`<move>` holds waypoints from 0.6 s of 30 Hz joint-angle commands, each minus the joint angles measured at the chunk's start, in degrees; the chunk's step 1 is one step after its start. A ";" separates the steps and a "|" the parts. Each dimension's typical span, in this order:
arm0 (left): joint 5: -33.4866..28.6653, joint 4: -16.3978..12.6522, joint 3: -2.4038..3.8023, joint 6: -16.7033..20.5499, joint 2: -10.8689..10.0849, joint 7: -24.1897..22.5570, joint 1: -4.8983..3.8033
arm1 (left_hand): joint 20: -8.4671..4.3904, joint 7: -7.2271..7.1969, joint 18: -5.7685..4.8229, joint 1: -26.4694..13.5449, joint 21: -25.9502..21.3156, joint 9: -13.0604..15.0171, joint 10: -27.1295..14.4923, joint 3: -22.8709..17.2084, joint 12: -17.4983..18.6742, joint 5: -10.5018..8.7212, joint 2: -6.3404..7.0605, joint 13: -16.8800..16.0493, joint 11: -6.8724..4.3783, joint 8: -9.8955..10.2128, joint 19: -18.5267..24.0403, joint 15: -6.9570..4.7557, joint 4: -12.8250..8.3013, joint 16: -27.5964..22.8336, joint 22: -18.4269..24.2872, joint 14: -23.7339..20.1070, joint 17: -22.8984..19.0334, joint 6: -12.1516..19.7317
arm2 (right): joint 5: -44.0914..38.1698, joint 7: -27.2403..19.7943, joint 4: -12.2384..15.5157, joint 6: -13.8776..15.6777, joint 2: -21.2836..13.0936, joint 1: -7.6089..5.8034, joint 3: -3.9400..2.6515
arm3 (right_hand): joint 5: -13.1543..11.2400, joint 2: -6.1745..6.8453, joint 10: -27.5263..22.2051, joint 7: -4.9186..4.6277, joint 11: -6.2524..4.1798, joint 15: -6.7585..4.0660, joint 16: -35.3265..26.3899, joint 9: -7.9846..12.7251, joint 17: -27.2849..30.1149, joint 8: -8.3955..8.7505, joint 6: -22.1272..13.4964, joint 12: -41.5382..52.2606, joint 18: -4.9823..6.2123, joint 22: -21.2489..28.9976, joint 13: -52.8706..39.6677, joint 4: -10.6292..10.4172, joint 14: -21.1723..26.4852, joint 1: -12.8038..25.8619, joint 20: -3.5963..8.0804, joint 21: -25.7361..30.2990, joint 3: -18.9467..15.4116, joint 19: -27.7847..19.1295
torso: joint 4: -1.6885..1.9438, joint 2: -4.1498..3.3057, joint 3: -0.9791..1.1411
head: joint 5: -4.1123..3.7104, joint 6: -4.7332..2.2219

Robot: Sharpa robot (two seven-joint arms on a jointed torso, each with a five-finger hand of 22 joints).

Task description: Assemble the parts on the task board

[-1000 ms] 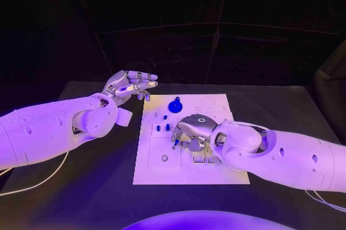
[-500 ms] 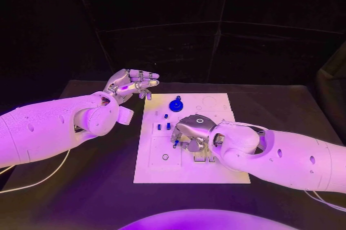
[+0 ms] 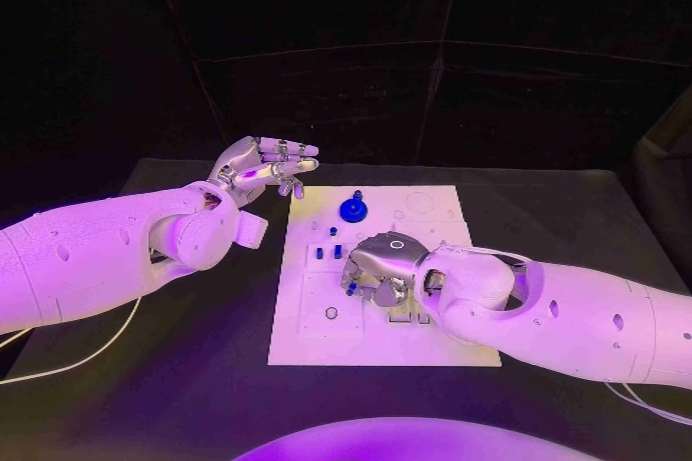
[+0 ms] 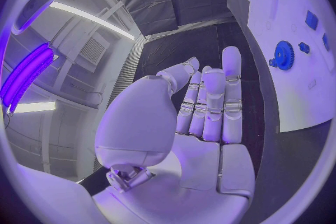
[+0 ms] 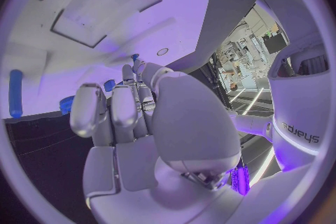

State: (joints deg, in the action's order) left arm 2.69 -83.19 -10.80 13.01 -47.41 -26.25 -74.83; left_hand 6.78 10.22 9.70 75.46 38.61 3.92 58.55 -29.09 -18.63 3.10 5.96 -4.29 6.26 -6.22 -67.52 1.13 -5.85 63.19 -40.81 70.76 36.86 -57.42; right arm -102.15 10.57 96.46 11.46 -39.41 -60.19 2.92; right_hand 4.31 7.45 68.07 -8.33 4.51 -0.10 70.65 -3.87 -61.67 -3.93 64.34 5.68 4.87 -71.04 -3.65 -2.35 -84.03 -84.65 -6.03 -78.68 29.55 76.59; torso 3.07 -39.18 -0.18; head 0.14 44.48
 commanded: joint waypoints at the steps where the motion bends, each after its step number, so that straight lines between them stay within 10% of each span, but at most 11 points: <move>1: -0.24 -0.06 0.05 -0.20 0.03 -0.11 -0.09 | -0.01 0.39 0.79 0.16 -0.28 -0.08 -0.13 0.27 -0.18 -0.09 -0.23 0.06 0.17 -0.13 0.23 0.11 -0.07 -0.20 0.05 -0.39 -0.05 -0.01 | -1.03 0.14 -0.21 -0.73 0.18 0.04 0.01 | 0.17 -0.20 0.20 -0.33 0.30 0.10 0.22 -0.04 -0.02 0.11 -0.03 -0.22 -0.34 -0.03 -0.04 0.11 -1.27 0.57 -0.12 -0.21 0.32 0.12 | 0.05 -0.02 -0.01 | 0.14 0.06; 18: -0.24 0.04 0.04 -0.37 0.03 0.23 -0.09 | 0.01 0.44 0.78 0.10 -0.31 -0.08 -0.19 0.32 -0.22 -0.09 -0.24 0.07 0.21 -0.13 0.23 0.15 -0.06 -0.23 0.09 -0.42 -0.16 0.04 | -2.02 0.32 -0.52 -1.53 1.12 0.28 0.02 | 0.78 0.44 -0.11 -0.37 0.41 0.21 0.15 -0.01 0.30 0.17 -0.43 -0.42 -0.30 0.15 -0.04 0.33 -1.18 2.36 -0.24 -0.08 0.01 -0.04 | -0.02 0.02 0.00 | 0.15 0.14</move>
State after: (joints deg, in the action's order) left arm 2.68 -83.13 -10.81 13.00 -47.42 -26.00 -74.83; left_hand 6.78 10.21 9.70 75.46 38.61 3.92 58.56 -29.09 -18.63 3.09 5.96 -4.29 6.26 -6.22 -67.52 1.13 -5.85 63.19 -40.82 70.76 36.73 -57.42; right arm -103.52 10.75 95.86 10.52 -38.36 -59.86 2.93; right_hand 4.81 7.94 68.07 -8.53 4.51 -0.10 70.65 -3.85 -61.43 -3.93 64.12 5.53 4.88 -70.97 -3.66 -2.19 -84.03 -82.65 -6.03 -78.68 29.70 76.59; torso 3.08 -39.19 -0.17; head 0.31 44.59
